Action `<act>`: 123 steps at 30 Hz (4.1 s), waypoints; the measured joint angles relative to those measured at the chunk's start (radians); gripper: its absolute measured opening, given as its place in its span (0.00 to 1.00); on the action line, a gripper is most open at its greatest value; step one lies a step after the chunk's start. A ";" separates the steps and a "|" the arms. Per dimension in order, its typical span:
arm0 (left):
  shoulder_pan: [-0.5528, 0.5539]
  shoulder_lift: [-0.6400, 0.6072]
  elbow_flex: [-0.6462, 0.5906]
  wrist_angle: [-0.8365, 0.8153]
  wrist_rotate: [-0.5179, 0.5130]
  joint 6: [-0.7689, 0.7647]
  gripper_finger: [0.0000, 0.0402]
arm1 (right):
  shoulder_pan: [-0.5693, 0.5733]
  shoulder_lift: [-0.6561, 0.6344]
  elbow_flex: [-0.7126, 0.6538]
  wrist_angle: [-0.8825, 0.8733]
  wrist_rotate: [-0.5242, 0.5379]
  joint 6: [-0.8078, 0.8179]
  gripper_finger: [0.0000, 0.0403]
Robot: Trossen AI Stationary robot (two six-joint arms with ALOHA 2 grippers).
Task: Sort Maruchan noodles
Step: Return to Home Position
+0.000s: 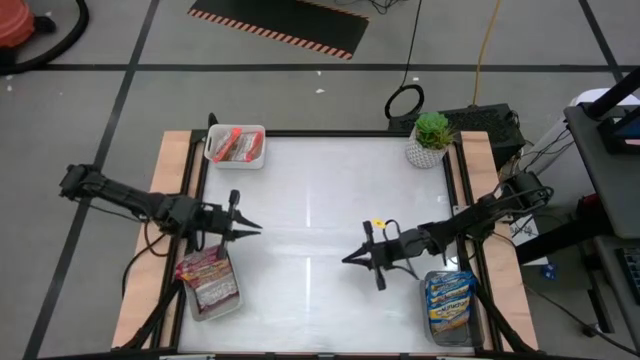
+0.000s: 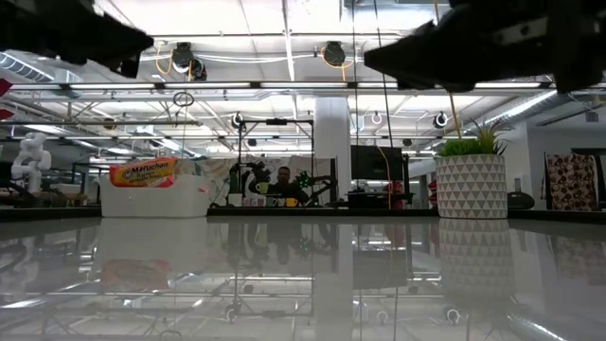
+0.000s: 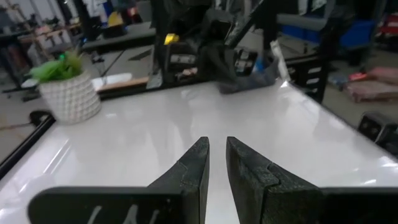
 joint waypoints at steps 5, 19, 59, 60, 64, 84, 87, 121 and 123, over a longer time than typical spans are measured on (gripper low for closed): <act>0.058 -0.074 -0.040 -0.077 0.004 -0.001 0.15 | -0.002 0.000 -0.162 0.249 -0.025 0.003 0.00; 0.285 -0.181 -0.148 -0.100 0.242 -0.009 0.15 | -0.004 -0.001 -0.430 0.573 0.063 0.022 0.00; 0.480 -0.556 -0.199 -0.273 0.369 -0.043 0.15 | -0.002 -0.399 -0.510 0.301 0.092 0.000 0.00; 0.480 -0.555 -0.199 -0.274 0.367 -0.043 0.15 | -0.002 -0.405 -0.510 0.300 0.102 0.000 0.00; 0.480 -0.555 -0.215 -0.223 0.339 -0.060 0.15 | -0.002 -0.431 -0.510 0.297 0.195 -0.009 0.00; 0.412 -0.450 -0.244 -0.151 0.257 -0.178 0.15 | 0.004 -0.824 -0.510 -0.098 0.279 -0.101 0.00; 0.385 -0.450 -0.244 -0.151 0.255 -0.178 0.15 | 0.004 -0.915 -0.509 -0.198 0.324 -0.096 0.00; 0.314 -0.450 -0.244 -0.133 0.098 -0.128 0.15 | 0.003 -1.345 -0.509 -0.763 -0.049 0.026 0.00; 0.314 -0.450 -0.244 -0.125 0.098 -0.124 0.15 | 0.003 -1.345 -0.509 -0.805 -0.049 0.030 0.00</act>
